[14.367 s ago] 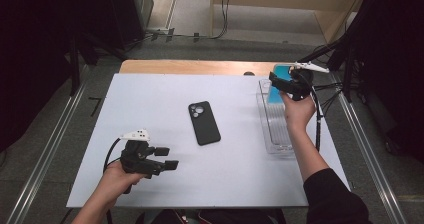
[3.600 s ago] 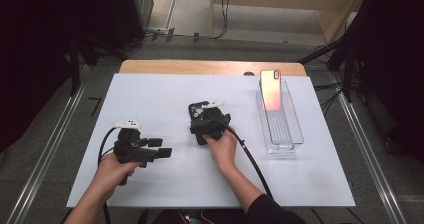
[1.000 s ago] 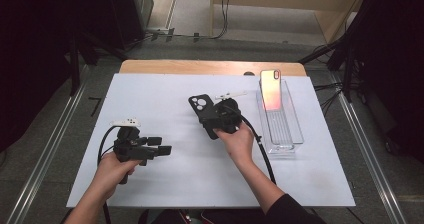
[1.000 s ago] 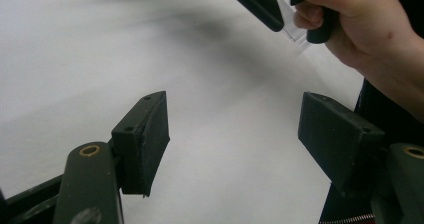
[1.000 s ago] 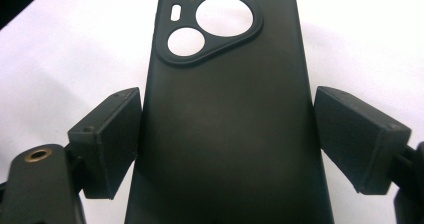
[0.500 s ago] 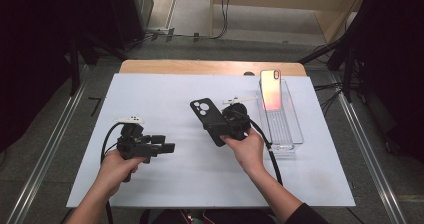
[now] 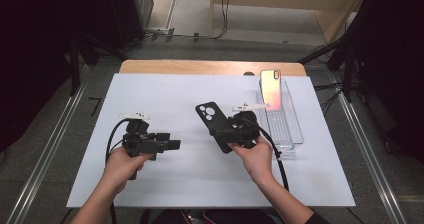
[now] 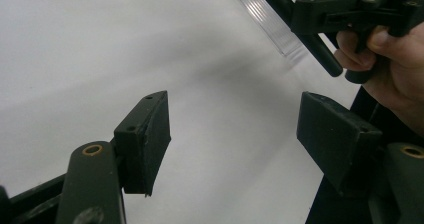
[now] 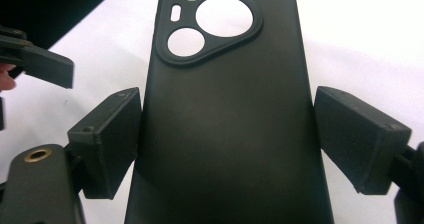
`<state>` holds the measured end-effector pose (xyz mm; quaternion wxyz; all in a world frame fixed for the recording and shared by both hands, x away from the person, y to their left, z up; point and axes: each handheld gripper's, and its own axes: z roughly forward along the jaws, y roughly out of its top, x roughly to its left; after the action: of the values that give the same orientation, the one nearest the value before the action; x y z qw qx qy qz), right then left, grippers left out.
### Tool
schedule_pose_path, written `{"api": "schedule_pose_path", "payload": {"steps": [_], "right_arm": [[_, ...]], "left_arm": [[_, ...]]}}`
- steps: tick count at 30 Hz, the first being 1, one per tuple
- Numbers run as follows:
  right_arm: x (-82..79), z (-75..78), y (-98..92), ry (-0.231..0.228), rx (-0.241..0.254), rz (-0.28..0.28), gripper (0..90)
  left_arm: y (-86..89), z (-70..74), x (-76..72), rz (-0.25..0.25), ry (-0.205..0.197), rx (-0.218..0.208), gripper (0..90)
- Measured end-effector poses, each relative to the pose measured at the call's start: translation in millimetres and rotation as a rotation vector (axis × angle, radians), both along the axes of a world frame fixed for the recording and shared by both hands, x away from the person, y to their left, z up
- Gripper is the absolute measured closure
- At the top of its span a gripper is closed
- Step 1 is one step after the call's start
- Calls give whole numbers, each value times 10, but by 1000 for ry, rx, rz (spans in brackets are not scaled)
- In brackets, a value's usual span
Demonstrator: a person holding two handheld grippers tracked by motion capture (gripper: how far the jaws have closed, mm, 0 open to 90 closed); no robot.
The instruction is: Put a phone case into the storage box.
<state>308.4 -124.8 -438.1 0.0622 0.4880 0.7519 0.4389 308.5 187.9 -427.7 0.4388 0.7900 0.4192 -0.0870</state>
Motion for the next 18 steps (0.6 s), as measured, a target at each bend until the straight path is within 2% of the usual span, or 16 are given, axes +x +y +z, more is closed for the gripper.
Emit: {"api": "schedule_pose_path", "payload": {"steps": [3,12,15,18], "right_arm": [[-14,-15,-1,1,5,-4,132],[-76,-71,57,3,22,-19,132],[-94,-61,67,-10,24,-40,132],[-105,-49,75,-14,34,-53,132]], "left_arm": [[-34,37,6,24,4,-1,294],[-123,163,76,52,9,-10,283],[-138,203,124,77,42,-31,286],[-160,240,166,91,45,-28,286]]}}
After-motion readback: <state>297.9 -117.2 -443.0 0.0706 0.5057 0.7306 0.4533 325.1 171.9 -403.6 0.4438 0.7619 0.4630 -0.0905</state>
